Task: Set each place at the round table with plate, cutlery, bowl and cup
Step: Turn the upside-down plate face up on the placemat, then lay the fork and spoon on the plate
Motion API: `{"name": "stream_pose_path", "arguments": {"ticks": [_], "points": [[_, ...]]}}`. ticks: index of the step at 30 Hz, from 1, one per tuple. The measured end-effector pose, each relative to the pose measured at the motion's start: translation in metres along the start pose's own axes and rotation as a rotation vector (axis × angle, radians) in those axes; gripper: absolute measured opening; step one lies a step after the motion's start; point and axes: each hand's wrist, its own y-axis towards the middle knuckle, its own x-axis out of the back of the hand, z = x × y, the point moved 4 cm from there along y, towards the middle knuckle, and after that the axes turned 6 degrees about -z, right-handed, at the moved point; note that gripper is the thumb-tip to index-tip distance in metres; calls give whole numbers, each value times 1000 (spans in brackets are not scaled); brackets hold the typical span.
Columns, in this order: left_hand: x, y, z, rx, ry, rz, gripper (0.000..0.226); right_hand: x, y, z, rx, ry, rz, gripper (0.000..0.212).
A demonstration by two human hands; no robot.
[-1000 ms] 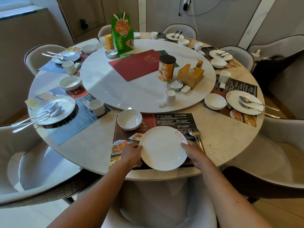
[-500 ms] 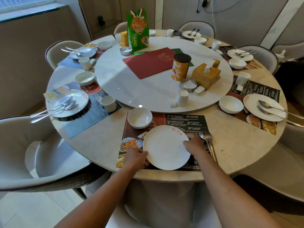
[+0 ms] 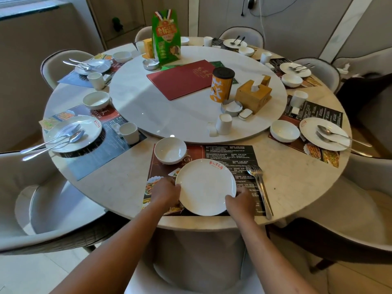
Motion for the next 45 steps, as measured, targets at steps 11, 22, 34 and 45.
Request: {"name": "stream_pose_path", "arguments": {"ticks": [11,22,34,45], "points": [[-21,-18,8,153,-190,113,27,17,18,-1,16,138,-80,39],[-16,-9,8,108,-244,-16,15,13,17,-8,33,132,-47,35],[-15,-13,10,134,-213,-44,24,14,14,-13,61,81,-18,30],[-12,-45,-11,-198,191,-325,43,62,32,0,238,-240,-405,21]]}}
